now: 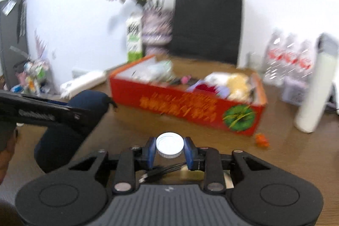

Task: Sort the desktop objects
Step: 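Lower the navy pouch and cap into the orange box and open both tools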

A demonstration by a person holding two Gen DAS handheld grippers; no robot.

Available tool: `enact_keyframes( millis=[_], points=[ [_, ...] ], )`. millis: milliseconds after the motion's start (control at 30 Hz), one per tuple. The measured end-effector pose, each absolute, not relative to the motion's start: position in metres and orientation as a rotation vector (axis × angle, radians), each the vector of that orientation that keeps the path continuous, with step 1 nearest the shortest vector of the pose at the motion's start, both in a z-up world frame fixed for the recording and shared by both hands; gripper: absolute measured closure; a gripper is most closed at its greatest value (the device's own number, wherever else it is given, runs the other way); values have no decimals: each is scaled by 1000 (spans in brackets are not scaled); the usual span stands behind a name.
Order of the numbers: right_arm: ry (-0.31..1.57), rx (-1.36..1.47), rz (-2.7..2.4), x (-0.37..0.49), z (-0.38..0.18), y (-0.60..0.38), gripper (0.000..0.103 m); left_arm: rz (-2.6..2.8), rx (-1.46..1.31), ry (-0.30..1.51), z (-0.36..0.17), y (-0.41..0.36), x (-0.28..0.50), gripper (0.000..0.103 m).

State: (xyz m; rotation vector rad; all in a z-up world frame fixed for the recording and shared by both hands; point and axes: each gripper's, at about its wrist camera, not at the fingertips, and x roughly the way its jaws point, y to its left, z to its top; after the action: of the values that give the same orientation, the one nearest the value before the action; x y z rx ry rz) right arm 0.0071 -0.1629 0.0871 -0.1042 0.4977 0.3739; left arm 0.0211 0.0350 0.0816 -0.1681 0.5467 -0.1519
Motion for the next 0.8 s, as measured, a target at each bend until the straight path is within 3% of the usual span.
enact_keyframes(
  millis=[233, 500, 700, 800],
  points=[
    [385, -104, 296, 23, 139, -196, 76, -226, -143, 464, 132, 18, 45, 43],
    [480, 61, 320, 126, 165, -229, 76, -314, -181, 537, 152, -27, 151, 43],
    [620, 77, 276, 202, 144, -225, 76, -257, -229, 669, 130, -49, 255, 42],
    [673, 48, 253, 223, 121, -219, 75, -274, -245, 736, 103, -64, 289, 38]
  ],
)
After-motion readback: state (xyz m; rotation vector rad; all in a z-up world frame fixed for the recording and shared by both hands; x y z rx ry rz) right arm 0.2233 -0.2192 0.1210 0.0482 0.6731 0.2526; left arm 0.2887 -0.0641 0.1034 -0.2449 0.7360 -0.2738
